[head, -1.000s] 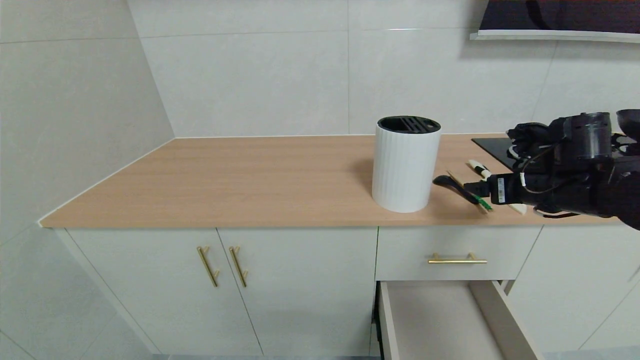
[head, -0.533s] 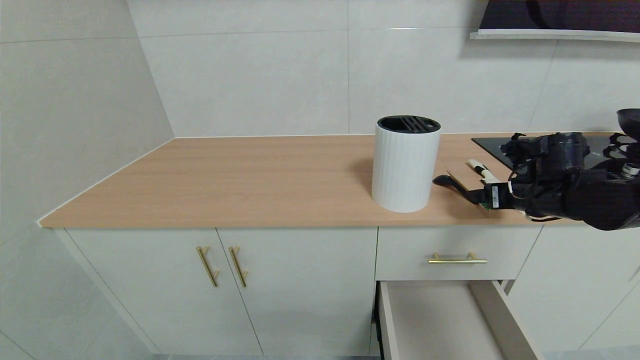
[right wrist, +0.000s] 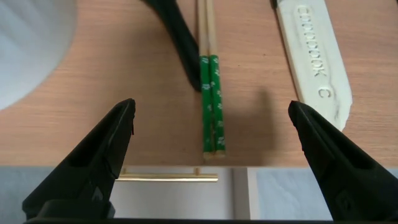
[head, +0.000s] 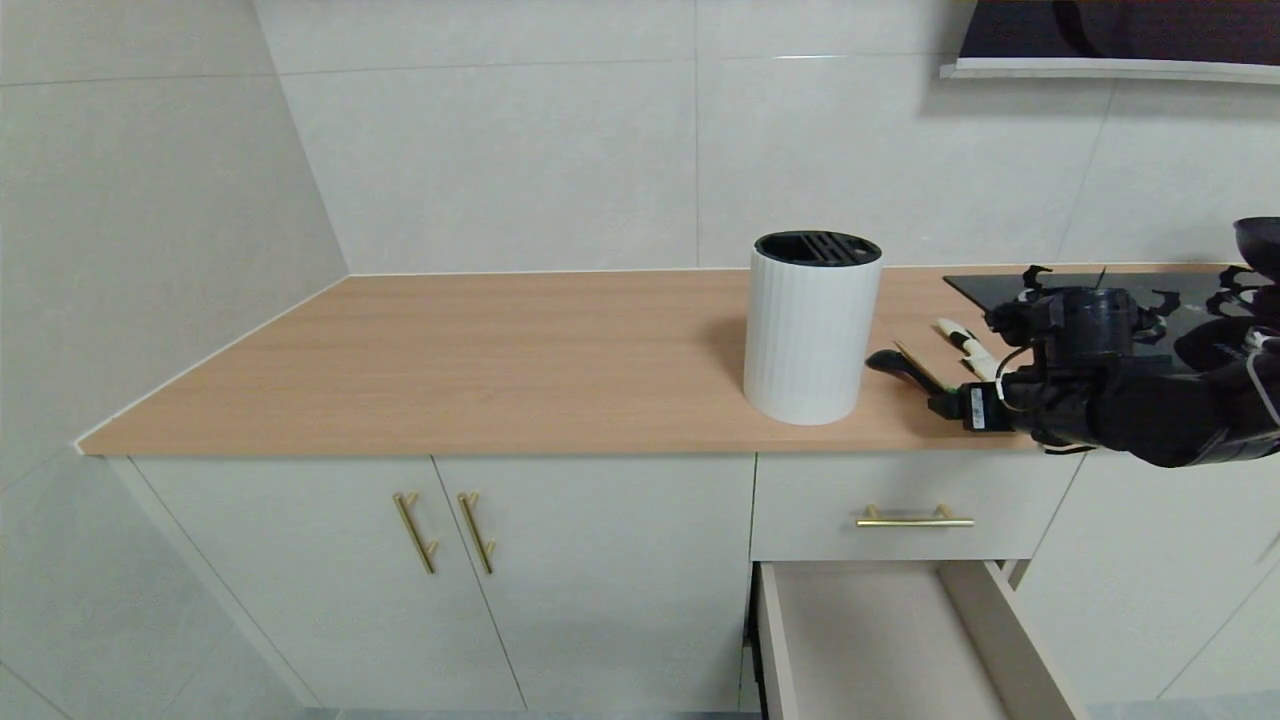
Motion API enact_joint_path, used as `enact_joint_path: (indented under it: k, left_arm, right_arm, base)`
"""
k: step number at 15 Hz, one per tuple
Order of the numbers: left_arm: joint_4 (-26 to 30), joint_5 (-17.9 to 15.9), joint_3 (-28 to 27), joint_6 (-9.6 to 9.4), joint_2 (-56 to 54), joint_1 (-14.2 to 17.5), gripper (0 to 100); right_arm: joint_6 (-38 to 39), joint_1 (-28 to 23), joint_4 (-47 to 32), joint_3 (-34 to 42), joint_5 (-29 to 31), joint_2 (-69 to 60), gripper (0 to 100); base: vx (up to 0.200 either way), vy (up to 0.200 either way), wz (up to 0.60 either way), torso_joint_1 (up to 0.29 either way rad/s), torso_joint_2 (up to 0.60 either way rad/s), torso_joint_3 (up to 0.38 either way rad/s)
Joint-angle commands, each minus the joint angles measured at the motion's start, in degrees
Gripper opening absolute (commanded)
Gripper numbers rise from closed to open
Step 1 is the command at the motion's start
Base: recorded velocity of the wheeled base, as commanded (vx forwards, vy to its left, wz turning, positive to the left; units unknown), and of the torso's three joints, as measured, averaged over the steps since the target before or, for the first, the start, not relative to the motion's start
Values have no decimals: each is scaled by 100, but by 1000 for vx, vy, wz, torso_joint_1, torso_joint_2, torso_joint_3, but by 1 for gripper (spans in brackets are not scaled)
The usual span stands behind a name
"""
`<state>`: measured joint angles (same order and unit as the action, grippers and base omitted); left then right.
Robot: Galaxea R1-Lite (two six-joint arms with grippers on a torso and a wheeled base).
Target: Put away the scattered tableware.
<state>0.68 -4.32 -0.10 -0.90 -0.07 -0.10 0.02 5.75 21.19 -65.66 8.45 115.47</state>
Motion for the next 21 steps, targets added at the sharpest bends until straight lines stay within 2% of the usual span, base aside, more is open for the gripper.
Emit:
enact_joint_path:
  k: [1, 5, 6, 17, 21]
  left_arm:
    - [2, 1, 1, 2, 7, 1, 100]
    - [-7, 1, 1, -6, 7, 1, 100]
    - [2, 1, 1, 2, 7, 1, 100]
    - [2, 1, 1, 2, 7, 1, 100]
    - [2, 1, 1, 2, 7, 1, 100]
  right_arm:
    - [-2, -30, -9, -8, -1, 72, 100]
    - [-2, -30, -18, -26, -1, 116, 100]
    - [-2, -30, -18, -26, -1, 125, 0]
    - [33, -30, -27, -44, 8, 11, 0]
    - [68, -39, -405, 422, -45, -956, 0]
  base:
    - [0, 0, 0, 0, 0, 0]
    - [0, 0, 0, 0, 0, 0]
    - [0, 0, 0, 0, 0, 0]
    - [0, 0, 0, 0, 0, 0]
    - [0, 0, 0, 0, 0, 0]
